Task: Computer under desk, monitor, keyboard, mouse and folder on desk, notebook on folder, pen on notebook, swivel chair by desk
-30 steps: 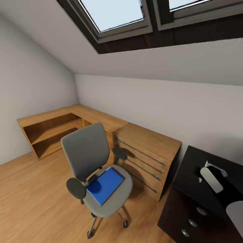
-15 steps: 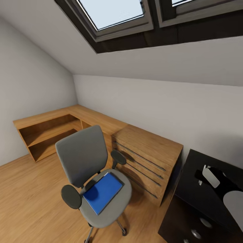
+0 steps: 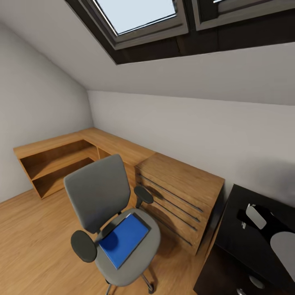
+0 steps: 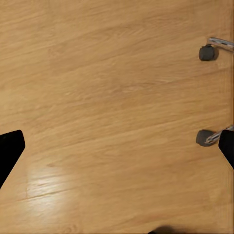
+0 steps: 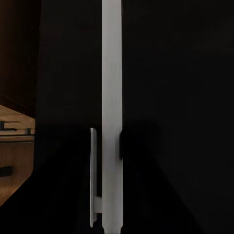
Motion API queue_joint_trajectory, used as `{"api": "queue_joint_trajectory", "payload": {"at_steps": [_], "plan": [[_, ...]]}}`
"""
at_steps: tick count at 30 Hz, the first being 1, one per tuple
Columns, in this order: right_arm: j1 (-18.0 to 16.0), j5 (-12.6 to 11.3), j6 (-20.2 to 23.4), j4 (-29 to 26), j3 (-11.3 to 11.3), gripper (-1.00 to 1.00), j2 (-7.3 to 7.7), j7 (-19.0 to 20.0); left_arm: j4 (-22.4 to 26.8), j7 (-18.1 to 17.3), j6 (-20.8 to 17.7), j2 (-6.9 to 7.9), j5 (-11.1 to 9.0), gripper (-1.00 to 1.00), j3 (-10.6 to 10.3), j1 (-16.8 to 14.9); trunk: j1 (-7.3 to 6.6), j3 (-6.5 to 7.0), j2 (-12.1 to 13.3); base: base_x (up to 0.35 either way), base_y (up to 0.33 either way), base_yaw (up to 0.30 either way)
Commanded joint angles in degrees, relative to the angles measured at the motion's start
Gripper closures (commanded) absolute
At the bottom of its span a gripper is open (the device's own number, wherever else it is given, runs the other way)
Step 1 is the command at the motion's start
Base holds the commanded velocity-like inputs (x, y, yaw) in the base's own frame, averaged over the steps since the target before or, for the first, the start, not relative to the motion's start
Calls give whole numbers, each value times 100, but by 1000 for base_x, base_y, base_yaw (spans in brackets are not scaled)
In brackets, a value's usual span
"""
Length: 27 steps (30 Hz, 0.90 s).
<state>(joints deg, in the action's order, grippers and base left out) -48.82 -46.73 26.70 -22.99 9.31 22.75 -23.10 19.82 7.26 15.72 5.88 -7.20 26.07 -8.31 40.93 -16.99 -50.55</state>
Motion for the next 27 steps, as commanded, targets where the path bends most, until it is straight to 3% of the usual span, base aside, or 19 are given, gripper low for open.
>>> {"api": "queue_joint_trajectory", "payload": {"at_steps": [1, 7, 13, 27], "plan": [[-4, -56, 17, 2, 46, 100, -1, -35, -4, 3, 40, 1, -60, -100, -17, -4, 2, -7, -5, 74, 0, 0], [-5, -70, 23, 48, 44, 100, -38, -28, -1, 17, 117, -28, -62, -100, -13, -1, 2, -7, -5, 27, 0, 0], [-5, -81, 221, 76, 52, 100, -48, -27, 5, 46, 127, -62, -78, -100, 1, -3, 133, -115, -246, 2, 0, 0], [-5, -73, 208, 406, 58, 100, -141, -27, 11, 56, 132, -35, -96, -100, 29, -4, 441, -367, -808, 0, 0, 0]]}}
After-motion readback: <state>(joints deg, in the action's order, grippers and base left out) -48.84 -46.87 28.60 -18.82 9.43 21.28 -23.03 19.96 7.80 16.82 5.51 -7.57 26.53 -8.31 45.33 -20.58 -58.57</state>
